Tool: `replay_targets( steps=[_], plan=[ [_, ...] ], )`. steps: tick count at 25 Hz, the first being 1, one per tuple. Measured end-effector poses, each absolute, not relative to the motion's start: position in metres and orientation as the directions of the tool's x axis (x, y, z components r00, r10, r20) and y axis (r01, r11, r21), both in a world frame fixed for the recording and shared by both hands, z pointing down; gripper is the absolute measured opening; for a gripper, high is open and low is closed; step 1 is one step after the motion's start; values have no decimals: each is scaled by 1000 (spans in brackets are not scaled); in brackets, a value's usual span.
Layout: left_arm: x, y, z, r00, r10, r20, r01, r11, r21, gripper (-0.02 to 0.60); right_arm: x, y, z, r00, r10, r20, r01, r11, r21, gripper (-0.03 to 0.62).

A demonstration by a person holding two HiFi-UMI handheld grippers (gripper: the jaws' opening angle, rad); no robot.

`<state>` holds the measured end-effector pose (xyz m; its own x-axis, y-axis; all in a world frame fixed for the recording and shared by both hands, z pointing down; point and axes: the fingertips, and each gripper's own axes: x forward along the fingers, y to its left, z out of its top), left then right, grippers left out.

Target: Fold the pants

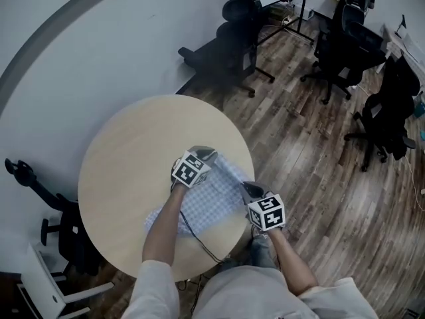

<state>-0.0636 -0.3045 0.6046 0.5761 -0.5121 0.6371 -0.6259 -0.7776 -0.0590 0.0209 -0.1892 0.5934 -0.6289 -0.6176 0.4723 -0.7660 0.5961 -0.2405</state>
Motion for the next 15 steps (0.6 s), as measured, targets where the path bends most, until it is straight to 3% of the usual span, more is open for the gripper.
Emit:
replay_targets(
  steps=[8, 15],
  plan=[
    [-175, -230, 644, 502, -550, 667, -741, -671, 5, 49, -98, -106, 628, -696, -475, 538, -667, 706, -238, 35],
    [-230, -187, 703, 476, -516, 712, -790, -607, 88, 49, -153, -64, 692, -677, -341, 652, -608, 759, -233, 35]
  ],
)
